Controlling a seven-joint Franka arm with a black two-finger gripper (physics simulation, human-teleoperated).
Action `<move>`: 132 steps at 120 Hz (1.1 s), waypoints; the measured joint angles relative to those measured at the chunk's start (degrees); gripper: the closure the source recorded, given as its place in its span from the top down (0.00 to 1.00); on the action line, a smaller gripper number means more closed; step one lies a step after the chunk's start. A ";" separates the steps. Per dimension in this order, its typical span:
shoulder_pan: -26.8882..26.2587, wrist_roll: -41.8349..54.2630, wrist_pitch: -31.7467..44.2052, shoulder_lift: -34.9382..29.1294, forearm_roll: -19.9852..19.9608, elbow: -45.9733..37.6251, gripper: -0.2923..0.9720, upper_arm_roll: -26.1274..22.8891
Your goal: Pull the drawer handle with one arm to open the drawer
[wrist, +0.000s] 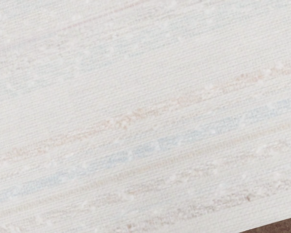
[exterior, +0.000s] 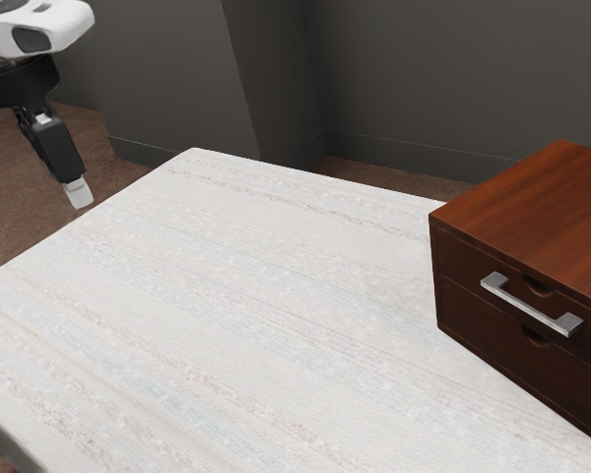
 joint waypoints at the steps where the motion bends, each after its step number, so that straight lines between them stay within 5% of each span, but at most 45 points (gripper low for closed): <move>1: -0.03 0.32 0.52 -0.01 0.03 -0.01 0.77 0.06; 21: -0.01 5.78 7.42 -0.24 -0.30 -0.07 0.77 0.93; 85: -0.42 25.48 11.16 -0.91 -12.26 -6.97 0.77 2.04; 105: -0.52 35.92 17.66 -2.91 -9.14 -11.52 0.77 -5.55; 132: -1.49 47.12 28.38 -4.31 -5.75 -21.69 0.77 -9.87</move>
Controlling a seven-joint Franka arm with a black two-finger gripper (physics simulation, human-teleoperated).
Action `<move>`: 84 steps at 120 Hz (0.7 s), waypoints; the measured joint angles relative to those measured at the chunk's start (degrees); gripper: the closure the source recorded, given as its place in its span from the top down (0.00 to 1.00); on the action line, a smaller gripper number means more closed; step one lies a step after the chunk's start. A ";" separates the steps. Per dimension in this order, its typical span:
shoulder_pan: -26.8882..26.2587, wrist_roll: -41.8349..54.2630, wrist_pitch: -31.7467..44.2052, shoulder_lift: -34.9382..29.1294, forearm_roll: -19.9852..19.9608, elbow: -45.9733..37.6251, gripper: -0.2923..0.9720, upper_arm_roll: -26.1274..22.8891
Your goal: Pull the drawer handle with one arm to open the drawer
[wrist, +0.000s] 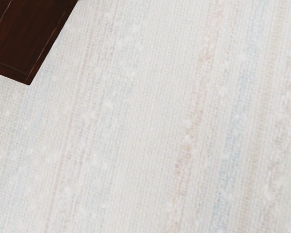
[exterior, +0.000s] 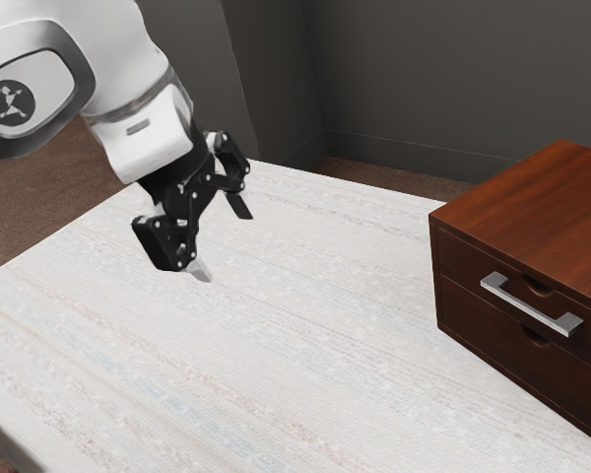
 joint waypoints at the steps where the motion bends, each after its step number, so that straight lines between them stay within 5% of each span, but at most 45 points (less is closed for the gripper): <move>1: -0.13 0.38 0.39 -0.05 0.09 -0.34 0.77 -0.03; 52: -9.02 13.73 15.03 -1.17 7.88 -8.97 0.77 -1.08; 84: -8.31 18.16 19.24 1.38 9.17 -9.66 0.77 -3.16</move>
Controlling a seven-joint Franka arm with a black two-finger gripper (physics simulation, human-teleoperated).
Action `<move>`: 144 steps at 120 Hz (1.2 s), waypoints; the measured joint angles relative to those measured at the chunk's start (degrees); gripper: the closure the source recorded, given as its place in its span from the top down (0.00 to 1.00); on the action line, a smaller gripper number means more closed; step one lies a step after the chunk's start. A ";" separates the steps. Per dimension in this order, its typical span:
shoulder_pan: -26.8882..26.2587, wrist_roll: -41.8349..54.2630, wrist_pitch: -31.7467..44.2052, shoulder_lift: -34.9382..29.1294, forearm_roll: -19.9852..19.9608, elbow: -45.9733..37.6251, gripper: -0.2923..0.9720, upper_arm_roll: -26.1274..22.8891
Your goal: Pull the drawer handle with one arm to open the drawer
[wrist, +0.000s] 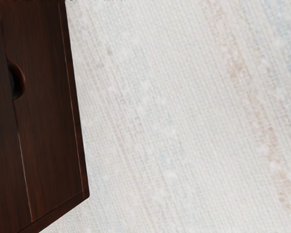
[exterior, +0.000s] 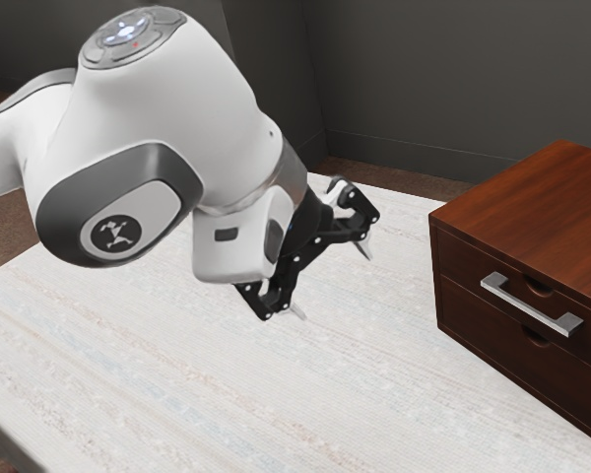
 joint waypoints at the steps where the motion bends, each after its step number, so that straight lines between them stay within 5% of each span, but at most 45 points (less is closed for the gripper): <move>1: 0.53 0.11 0.10 0.02 0.01 -0.07 0.77 -0.53; 26: 5.78 2.27 3.01 0.52 -0.36 -2.58 0.77 -7.19; 144: 4.08 4.88 15.18 17.71 -7.57 5.51 0.77 -7.52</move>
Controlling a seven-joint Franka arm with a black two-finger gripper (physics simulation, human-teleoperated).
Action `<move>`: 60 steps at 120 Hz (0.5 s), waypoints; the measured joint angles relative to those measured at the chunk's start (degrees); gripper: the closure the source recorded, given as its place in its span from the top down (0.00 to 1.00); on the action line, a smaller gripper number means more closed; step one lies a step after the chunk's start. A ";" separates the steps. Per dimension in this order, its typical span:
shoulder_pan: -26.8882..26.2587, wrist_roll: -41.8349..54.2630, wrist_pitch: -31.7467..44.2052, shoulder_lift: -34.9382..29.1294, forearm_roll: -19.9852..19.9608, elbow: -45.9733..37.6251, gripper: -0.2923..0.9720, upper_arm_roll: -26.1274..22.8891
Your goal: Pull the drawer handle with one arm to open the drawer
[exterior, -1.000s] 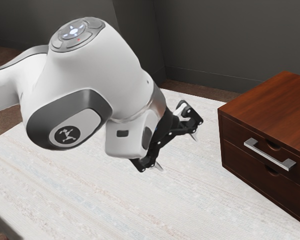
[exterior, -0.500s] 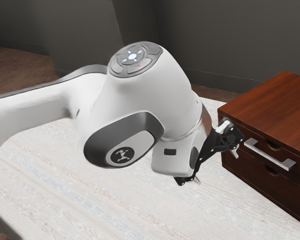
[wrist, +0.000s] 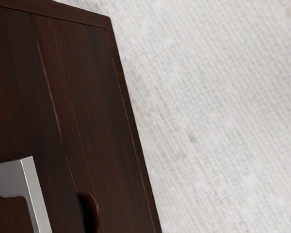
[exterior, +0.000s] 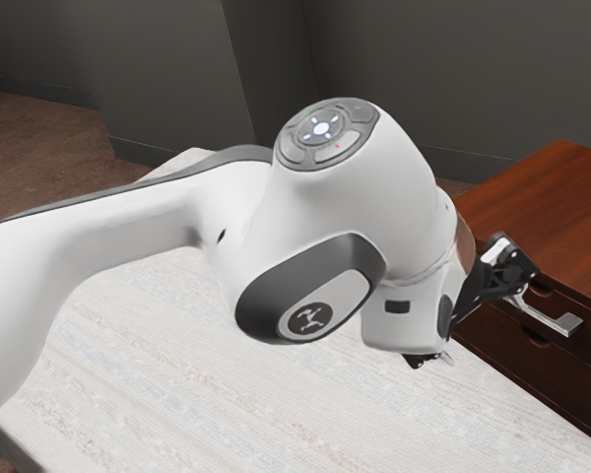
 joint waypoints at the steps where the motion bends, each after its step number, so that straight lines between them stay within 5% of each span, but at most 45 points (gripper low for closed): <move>1: -0.03 0.01 0.13 0.03 -0.02 0.03 0.77 0.00; 60: 0.87 0.27 3.11 5.49 -0.50 3.69 0.77 0.27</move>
